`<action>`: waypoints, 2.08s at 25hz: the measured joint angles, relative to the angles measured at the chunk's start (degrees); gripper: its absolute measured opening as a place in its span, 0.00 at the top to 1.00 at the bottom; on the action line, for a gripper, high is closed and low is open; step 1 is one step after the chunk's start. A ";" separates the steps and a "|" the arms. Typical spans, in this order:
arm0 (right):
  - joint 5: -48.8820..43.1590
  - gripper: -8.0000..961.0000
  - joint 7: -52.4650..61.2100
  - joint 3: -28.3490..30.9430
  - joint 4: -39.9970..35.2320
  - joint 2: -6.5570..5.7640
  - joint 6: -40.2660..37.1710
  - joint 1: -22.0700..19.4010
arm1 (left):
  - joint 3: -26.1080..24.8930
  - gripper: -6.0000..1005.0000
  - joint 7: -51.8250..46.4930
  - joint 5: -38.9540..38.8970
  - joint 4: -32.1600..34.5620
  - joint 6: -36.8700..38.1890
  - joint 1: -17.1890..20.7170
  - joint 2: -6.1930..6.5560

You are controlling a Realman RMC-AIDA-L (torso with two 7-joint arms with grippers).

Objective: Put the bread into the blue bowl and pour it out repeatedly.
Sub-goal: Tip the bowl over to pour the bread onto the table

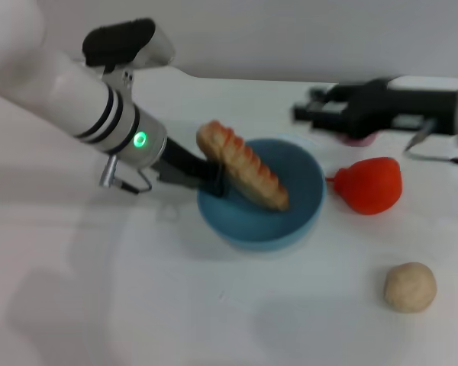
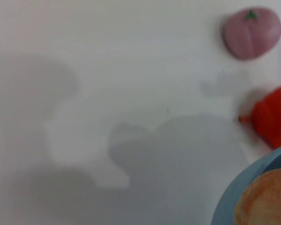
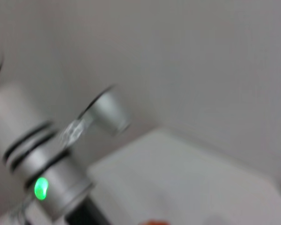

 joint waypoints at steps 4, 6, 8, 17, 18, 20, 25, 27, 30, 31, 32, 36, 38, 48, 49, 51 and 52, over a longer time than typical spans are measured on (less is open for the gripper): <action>3.65 0.47 -1.37 9.14 1.40 -0.23 -4.42 -3.12 | 2.85 1.00 0.43 2.36 0.92 -4.96 -1.76 -0.14; 3.74 0.47 -1.79 14.99 3.54 -0.44 -6.88 -4.69 | 6.45 1.00 0.21 2.89 1.46 -8.07 -3.31 -0.24; 3.74 0.47 -2.51 19.88 5.49 -0.52 -9.08 -6.69 | 10.09 1.00 -0.06 3.93 1.59 -11.81 -4.99 -0.34; 3.07 0.47 -8.51 40.66 13.62 -0.56 -15.69 -16.29 | 16.09 1.00 -0.82 5.87 -2.74 -30.06 -10.21 -0.88; 2.68 0.47 -8.94 42.96 14.10 -0.57 -16.22 -17.37 | 16.71 1.00 -0.85 5.85 -3.18 -32.10 -10.09 -0.89; 1.17 0.47 -9.12 46.76 14.25 -0.59 -16.60 -18.83 | 17.99 1.00 -0.86 5.87 -4.24 -35.79 -9.87 -0.90; -3.50 0.47 -9.41 56.29 15.90 -0.55 -16.00 -20.08 | 22.85 1.00 -0.88 5.70 -6.37 -46.06 -8.31 -1.13; -4.38 0.47 -10.01 58.25 16.54 -0.58 -15.30 -20.33 | 25.37 1.00 -0.88 5.71 -6.43 -50.67 -7.50 -1.14; -4.52 0.47 -10.50 59.02 16.69 -0.61 -14.20 -20.54 | 28.22 1.00 -0.64 5.79 -7.05 -57.05 -6.35 -1.15; -4.53 0.47 -10.52 59.08 16.71 -0.64 -14.05 -20.51 | 29.19 1.00 -0.48 5.81 -7.44 -59.44 -6.03 -1.16; -4.54 0.47 -10.52 59.09 16.73 -0.68 -14.00 -20.42 | 30.81 1.00 -0.26 5.82 -8.15 -62.85 -5.62 -1.15; -4.81 0.47 -10.52 58.71 16.82 -0.81 -13.81 -19.71 | 34.28 1.00 0.99 5.85 -9.58 -69.44 -4.67 -1.15; -5.91 0.47 -10.40 58.58 16.84 -0.82 -13.60 -19.07 | 36.37 1.00 3.94 5.76 -10.12 -74.80 -3.33 -1.18; -11.97 0.47 -9.44 58.39 17.52 -1.02 -11.06 -15.48 | 37.22 1.00 9.64 5.35 -10.21 -80.39 -1.11 -1.24; -12.18 0.47 -9.43 58.19 17.53 -1.03 -11.01 -15.24 | 37.16 1.00 9.59 5.34 -10.21 -80.44 -1.12 -1.24; -12.72 0.47 -9.42 57.77 17.54 -1.04 -10.96 -14.65 | 36.59 1.00 9.27 4.65 -10.15 -80.38 -1.06 -1.25; -13.05 0.47 -9.41 57.61 17.54 -1.05 -10.96 -14.33 | 36.07 1.00 9.11 3.66 -10.11 -80.15 -1.09 -1.24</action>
